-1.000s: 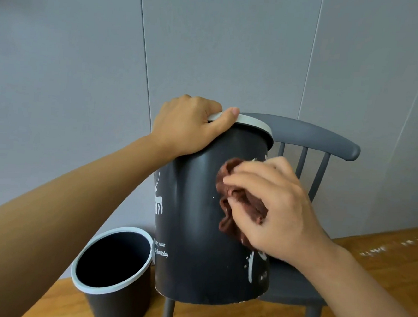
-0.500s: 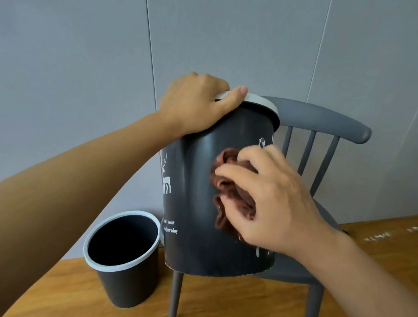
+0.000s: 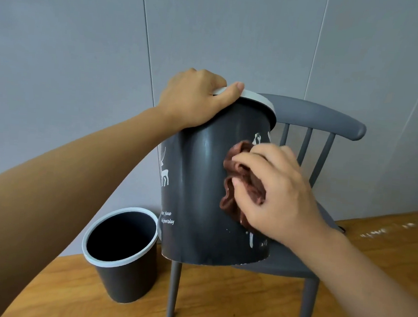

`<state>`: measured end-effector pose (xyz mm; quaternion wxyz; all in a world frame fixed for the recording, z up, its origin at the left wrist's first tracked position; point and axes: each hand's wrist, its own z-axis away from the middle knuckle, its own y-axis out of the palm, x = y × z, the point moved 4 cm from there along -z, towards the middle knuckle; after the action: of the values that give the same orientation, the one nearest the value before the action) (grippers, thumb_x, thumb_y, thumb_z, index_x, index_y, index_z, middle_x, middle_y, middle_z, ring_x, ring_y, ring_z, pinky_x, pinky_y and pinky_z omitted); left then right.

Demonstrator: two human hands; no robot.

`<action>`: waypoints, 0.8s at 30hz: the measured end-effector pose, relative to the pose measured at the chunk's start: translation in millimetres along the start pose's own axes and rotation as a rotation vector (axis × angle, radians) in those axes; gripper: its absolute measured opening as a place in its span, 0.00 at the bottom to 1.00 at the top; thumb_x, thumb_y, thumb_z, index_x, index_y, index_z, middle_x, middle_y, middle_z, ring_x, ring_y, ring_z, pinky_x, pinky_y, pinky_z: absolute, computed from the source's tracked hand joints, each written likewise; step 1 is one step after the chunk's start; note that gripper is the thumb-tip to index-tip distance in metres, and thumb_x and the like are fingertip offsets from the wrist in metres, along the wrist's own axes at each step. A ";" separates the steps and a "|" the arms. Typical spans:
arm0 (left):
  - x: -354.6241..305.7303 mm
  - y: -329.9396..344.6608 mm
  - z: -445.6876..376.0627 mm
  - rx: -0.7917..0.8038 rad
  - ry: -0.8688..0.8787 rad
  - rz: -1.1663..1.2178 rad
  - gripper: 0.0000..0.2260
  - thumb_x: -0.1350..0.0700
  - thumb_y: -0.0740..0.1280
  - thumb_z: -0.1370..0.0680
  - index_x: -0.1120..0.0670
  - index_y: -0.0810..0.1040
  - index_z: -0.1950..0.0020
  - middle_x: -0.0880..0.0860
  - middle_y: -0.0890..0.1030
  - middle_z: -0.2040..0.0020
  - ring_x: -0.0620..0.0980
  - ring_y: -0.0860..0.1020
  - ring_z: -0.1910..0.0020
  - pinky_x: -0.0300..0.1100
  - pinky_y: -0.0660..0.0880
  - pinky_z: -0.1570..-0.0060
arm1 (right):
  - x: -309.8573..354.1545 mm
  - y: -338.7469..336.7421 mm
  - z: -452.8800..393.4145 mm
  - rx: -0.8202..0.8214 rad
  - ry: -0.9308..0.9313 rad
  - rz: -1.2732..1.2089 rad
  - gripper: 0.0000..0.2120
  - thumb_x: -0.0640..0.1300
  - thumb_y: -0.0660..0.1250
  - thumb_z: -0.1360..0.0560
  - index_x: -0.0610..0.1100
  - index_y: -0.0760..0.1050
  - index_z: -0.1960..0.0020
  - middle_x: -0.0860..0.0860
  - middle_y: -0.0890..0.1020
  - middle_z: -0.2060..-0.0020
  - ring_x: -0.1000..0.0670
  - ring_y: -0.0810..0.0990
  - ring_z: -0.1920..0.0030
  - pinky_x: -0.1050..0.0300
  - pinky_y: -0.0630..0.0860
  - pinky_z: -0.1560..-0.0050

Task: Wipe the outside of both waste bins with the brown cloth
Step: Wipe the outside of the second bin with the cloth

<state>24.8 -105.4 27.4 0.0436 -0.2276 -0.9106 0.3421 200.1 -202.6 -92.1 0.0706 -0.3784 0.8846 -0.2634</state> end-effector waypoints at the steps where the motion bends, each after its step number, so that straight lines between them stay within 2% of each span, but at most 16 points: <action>1: 3.9 0.5 -0.2 0.001 -0.014 -0.001 0.29 0.35 0.58 0.20 0.57 0.59 0.68 0.55 0.61 0.73 0.56 0.64 0.68 0.49 0.64 0.66 | 4.5 -0.4 9.6 0.034 -0.054 -0.006 0.13 0.47 0.71 0.24 0.43 0.83 0.42 0.49 0.80 0.47 0.45 0.76 0.48 0.49 0.78 0.50; 4: 16.5 2.0 -0.5 0.008 -0.055 0.022 0.29 0.34 0.56 0.21 0.56 0.58 0.67 0.53 0.60 0.72 0.54 0.63 0.69 0.48 0.63 0.66 | 15.0 -5.1 37.1 0.205 -0.192 -0.106 0.09 0.45 0.74 0.28 0.44 0.85 0.50 0.51 0.81 0.54 0.48 0.77 0.56 0.51 0.77 0.58; 6: 20.8 1.7 0.3 0.007 -0.056 0.038 0.28 0.33 0.56 0.21 0.55 0.57 0.67 0.53 0.60 0.72 0.54 0.62 0.69 0.47 0.61 0.67 | 16.5 -8.2 42.4 0.281 -0.219 -0.117 0.07 0.46 0.73 0.29 0.46 0.85 0.52 0.53 0.80 0.58 0.50 0.76 0.58 0.52 0.77 0.61; 8: 21.2 1.2 1.2 0.005 -0.053 0.048 0.28 0.34 0.56 0.20 0.55 0.57 0.67 0.53 0.59 0.71 0.54 0.61 0.69 0.47 0.60 0.67 | 12.6 -9.7 35.8 0.226 -0.177 -0.104 0.08 0.46 0.73 0.28 0.46 0.85 0.50 0.53 0.81 0.56 0.49 0.77 0.56 0.52 0.78 0.58; 11: 17.9 0.8 1.7 0.005 -0.053 0.041 0.28 0.34 0.57 0.21 0.56 0.58 0.67 0.53 0.60 0.72 0.54 0.61 0.69 0.47 0.60 0.68 | 2.2 -7.7 17.0 0.039 -0.008 -0.121 0.13 0.47 0.72 0.24 0.43 0.85 0.42 0.50 0.82 0.48 0.46 0.78 0.48 0.48 0.79 0.49; 13: 15.8 0.6 1.6 0.005 -0.059 0.026 0.29 0.34 0.57 0.21 0.56 0.58 0.68 0.54 0.60 0.72 0.53 0.62 0.70 0.47 0.60 0.68 | 3.5 -0.7 11.5 0.011 0.024 -0.100 0.15 0.47 0.71 0.23 0.43 0.84 0.38 0.49 0.82 0.44 0.45 0.78 0.44 0.47 0.79 0.45; 16: 17.4 0.6 1.3 0.012 -0.078 0.036 0.29 0.35 0.58 0.20 0.55 0.57 0.68 0.53 0.60 0.72 0.52 0.61 0.70 0.47 0.59 0.68 | 19.0 2.8 26.4 0.077 -0.107 -0.073 0.13 0.44 0.73 0.25 0.42 0.86 0.42 0.47 0.82 0.47 0.44 0.78 0.49 0.48 0.78 0.50; 18: 20.9 0.4 1.8 0.016 -0.097 0.058 0.28 0.35 0.58 0.20 0.55 0.57 0.68 0.53 0.59 0.72 0.51 0.60 0.71 0.47 0.57 0.69 | 28.8 0.9 42.7 0.195 -0.204 -0.110 0.10 0.43 0.74 0.28 0.43 0.86 0.48 0.48 0.82 0.52 0.46 0.77 0.55 0.50 0.77 0.57; 21: 22.5 -0.3 2.8 0.016 -0.107 0.067 0.28 0.35 0.58 0.20 0.55 0.56 0.68 0.52 0.58 0.72 0.51 0.59 0.71 0.48 0.56 0.69 | 31.6 -5.0 51.4 0.311 -0.241 -0.141 0.05 0.45 0.72 0.29 0.46 0.86 0.54 0.52 0.80 0.58 0.49 0.75 0.59 0.51 0.75 0.63; 24: 18.9 -1.6 3.5 0.011 -0.091 0.060 0.28 0.35 0.58 0.20 0.55 0.57 0.68 0.53 0.58 0.71 0.51 0.60 0.71 0.48 0.56 0.69 | 19.9 -10.0 37.5 0.156 -0.140 -0.125 0.08 0.45 0.73 0.26 0.44 0.87 0.50 0.50 0.81 0.55 0.47 0.78 0.55 0.50 0.78 0.57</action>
<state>6.4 -100.2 24.3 -0.0067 -0.2387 -0.9025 0.3583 204.6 -237.9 -117.3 0.1451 -0.4435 0.8290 -0.3084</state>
